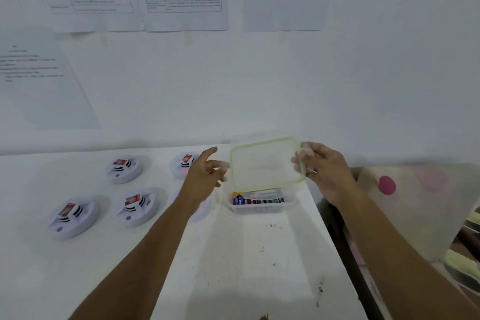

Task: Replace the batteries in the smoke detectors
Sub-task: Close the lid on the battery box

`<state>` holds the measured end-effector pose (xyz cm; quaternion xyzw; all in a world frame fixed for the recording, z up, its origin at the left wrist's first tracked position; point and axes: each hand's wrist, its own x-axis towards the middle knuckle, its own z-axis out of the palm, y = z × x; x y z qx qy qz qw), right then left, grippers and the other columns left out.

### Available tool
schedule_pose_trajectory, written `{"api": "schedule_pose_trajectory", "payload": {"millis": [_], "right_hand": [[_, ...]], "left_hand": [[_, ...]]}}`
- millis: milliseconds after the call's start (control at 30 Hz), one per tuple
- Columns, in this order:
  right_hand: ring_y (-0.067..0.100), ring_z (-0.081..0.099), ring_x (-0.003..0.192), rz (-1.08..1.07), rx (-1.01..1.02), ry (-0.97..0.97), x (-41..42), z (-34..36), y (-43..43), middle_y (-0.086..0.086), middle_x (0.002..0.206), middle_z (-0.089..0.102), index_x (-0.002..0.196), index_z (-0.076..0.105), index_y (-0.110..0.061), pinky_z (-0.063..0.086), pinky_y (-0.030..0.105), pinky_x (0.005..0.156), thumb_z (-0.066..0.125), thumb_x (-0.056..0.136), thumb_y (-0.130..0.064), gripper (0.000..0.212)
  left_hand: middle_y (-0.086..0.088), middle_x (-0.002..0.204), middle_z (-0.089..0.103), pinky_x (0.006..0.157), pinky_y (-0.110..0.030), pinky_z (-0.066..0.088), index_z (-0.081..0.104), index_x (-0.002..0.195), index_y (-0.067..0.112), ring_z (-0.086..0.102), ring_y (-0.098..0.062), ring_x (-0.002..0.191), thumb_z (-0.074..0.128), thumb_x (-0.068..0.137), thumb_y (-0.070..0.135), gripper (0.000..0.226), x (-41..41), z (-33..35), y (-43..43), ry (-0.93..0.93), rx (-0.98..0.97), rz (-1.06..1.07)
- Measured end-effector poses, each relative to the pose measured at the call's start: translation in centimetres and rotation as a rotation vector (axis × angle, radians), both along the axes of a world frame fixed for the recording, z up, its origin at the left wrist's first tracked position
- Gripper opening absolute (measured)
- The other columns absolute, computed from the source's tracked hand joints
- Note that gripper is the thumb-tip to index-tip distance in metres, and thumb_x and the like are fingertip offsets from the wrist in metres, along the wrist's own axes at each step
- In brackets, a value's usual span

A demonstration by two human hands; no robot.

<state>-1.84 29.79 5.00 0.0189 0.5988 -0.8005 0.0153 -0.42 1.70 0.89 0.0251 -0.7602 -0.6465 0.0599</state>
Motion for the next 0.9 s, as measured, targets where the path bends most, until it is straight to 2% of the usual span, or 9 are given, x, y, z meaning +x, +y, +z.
{"api": "schedule_pose_trajectory", "payload": {"millis": [33,100,200,300,467,567,700,767,900], "right_hand": [[0.026,0.07,0.087,0.028,0.043,0.024,-0.1,-0.1,-0.2,0.015,0.093,0.07,0.109,0.064,-0.001,0.059,0.029,0.071,0.065,0.088,0.002,0.022],[0.021,0.067,0.086,0.048,0.159,0.099,-0.6,-0.1,-0.2,0.012,0.092,0.071,0.099,0.066,-0.005,0.054,0.028,0.075,0.064,0.088,0.004,0.014],[0.009,0.059,0.079,0.001,0.362,0.275,-1.0,0.0,0.2,-0.001,0.084,0.068,0.087,0.065,-0.01,0.047,0.021,0.077,0.066,0.089,-0.002,0.008],[0.007,0.059,0.081,-0.033,0.51,0.364,-1.0,-1.0,0.9,-0.002,0.086,0.067,0.085,0.065,-0.008,0.046,0.012,0.075,0.066,0.086,0.002,0.011],[0.004,0.064,0.104,0.032,0.751,0.451,0.1,-6.3,2.3,-0.001,0.105,0.07,0.08,0.064,-0.007,0.05,0.02,0.094,0.064,0.08,0.017,0.025],[-0.002,0.06,0.111,-0.003,0.899,0.523,0.7,-8.1,2.8,-0.008,0.113,0.067,0.084,0.066,-0.014,0.046,0.017,0.099,0.061,0.08,0.019,0.034],[0.001,0.057,0.118,0.016,0.879,0.508,1.3,-8.1,2.2,-0.006,0.119,0.065,0.09,0.066,-0.032,0.044,0.014,0.1,0.041,0.073,0.028,0.067],[0.001,0.057,0.116,0.029,0.851,0.476,1.5,-8.2,1.8,-0.008,0.119,0.065,0.09,0.068,-0.033,0.046,0.014,0.096,0.046,0.078,0.022,0.06],[0.005,0.061,0.107,-0.059,0.795,0.412,1.8,-8.5,0.9,-0.013,0.112,0.067,0.095,0.073,-0.022,0.05,0.023,0.084,0.063,0.089,-0.001,0.024]], "left_hand": [[0.002,0.092,0.073,0.055,-0.022,0.05,0.046,0.139,0.013,0.064,-0.01,0.064,0.06,0.093,0.001,0.049,-0.1,0.3,-0.3,0.03,-0.024,0.004],[0.0,0.084,0.072,0.051,-0.022,0.05,0.054,0.131,0.011,0.064,-0.009,0.067,0.059,0.092,-0.004,0.042,0.2,1.1,-0.7,0.115,-0.043,0.041],[0.0,0.079,0.069,0.071,-0.026,0.058,0.062,0.119,0.012,0.066,-0.015,0.086,0.06,0.089,-0.01,0.038,0.2,1.7,-0.8,0.213,0.006,0.034],[0.005,0.088,0.075,0.09,-0.025,0.053,0.065,0.113,0.016,0.069,-0.014,0.094,0.06,0.09,-0.007,0.033,0.4,0.8,-0.7,0.239,-0.093,-0.016],[0.028,0.097,0.069,0.092,-0.013,0.047,0.068,0.105,0.01,0.062,0.002,0.104,0.042,0.084,-0.023,0.047,1.9,-2.7,-0.5,0.26,-0.293,-0.011],[0.019,0.099,0.071,0.092,-0.014,0.048,0.069,0.101,0.016,0.062,0.001,0.105,0.044,0.086,-0.019,0.046,2.7,-3.8,-0.2,0.266,-0.313,0.013],[0.009,0.1,0.07,0.08,-0.01,0.05,0.069,0.1,0.019,0.063,0.003,0.095,0.065,0.089,0.004,0.019,3.0,-4.1,0.9,0.312,-0.316,0.075],[0.01,0.101,0.066,0.078,-0.011,0.052,0.067,0.1,0.024,0.061,0.002,0.097,0.072,0.085,0.013,0.019,3.0,-4.5,1.2,0.319,-0.339,0.106],[0.012,0.101,0.063,0.079,-0.014,0.052,0.066,0.098,0.025,0.061,0.001,0.097,0.075,0.082,0.014,0.022,3.2,-5.1,1.5,0.311,-0.34,0.155]]}}
